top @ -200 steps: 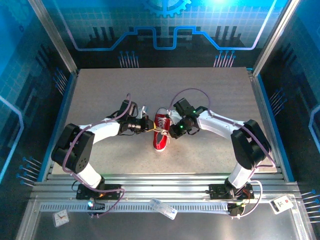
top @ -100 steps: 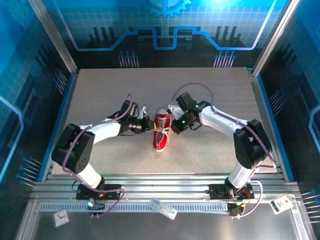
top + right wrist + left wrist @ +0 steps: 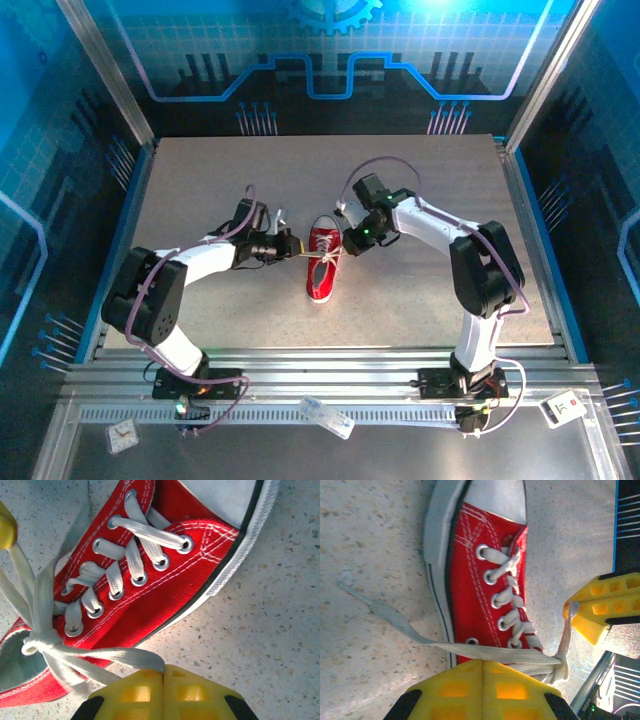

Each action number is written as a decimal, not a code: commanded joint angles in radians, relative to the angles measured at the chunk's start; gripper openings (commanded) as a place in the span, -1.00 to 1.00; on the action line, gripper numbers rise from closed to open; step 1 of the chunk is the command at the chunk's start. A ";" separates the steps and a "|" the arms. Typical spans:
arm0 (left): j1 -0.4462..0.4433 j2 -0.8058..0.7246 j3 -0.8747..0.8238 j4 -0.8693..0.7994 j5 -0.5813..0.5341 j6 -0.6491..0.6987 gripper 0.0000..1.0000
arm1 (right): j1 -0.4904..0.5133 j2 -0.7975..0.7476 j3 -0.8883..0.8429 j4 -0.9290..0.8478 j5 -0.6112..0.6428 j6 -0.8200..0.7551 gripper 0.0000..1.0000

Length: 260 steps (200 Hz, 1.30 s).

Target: Tie the shoes

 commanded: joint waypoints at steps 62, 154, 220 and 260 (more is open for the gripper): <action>0.041 0.038 -0.052 0.013 0.019 0.037 -1.00 | -0.053 -0.009 -0.035 0.001 0.022 -0.009 -1.00; 0.064 -0.005 -0.111 0.006 0.004 0.037 -1.00 | -0.076 -0.062 -0.115 0.035 0.049 0.013 -1.00; 0.073 -0.045 -0.169 0.017 -0.016 0.012 -1.00 | -0.089 -0.055 -0.116 0.031 0.033 0.027 -1.00; 0.078 -0.064 -0.199 0.023 -0.025 0.001 -1.00 | -0.104 -0.050 -0.114 0.012 0.029 0.035 -1.00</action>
